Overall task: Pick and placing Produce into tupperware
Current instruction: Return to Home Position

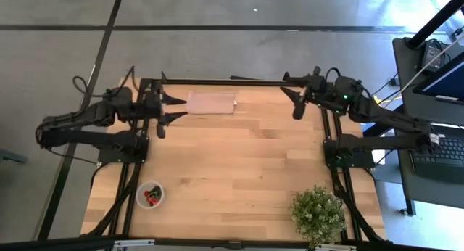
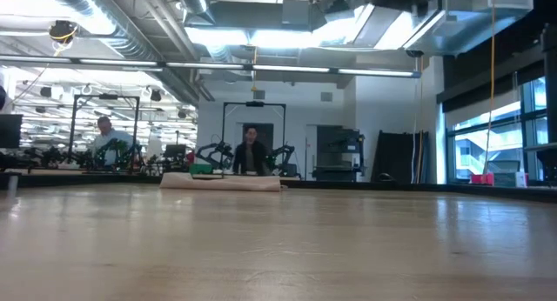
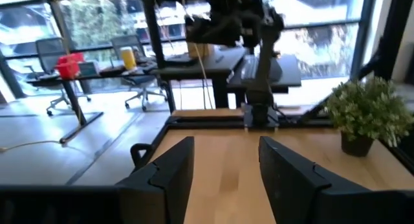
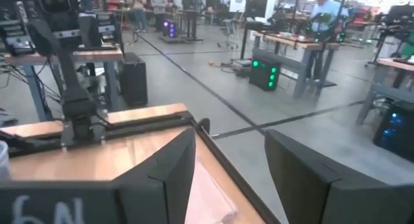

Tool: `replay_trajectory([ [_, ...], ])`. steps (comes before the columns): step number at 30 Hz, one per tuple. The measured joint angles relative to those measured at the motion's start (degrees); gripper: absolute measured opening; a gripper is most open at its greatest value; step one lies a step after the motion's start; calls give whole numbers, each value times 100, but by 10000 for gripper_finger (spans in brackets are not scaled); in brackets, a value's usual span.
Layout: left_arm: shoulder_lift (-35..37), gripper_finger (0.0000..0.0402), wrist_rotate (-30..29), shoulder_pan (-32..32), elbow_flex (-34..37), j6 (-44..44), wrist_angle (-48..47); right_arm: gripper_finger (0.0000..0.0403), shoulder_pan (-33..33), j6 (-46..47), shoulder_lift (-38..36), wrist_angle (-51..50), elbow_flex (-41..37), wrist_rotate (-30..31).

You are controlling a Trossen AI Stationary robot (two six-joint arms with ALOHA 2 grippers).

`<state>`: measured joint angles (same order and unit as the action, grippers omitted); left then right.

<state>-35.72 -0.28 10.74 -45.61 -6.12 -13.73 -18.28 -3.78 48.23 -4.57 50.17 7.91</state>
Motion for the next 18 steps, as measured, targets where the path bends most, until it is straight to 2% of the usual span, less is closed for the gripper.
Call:
replay_trajectory([
  [6,1356,166,-38,13,812,238,63,188,-7,268,-1242,161,-1150,-2],
  [10,2178,160,-374,13,1333,284,25,188,17,561,-2012,481,-2049,157],
  [18,3077,152,-502,13,2644,978,350,188,17,821,-2940,1033,-3317,334],
])
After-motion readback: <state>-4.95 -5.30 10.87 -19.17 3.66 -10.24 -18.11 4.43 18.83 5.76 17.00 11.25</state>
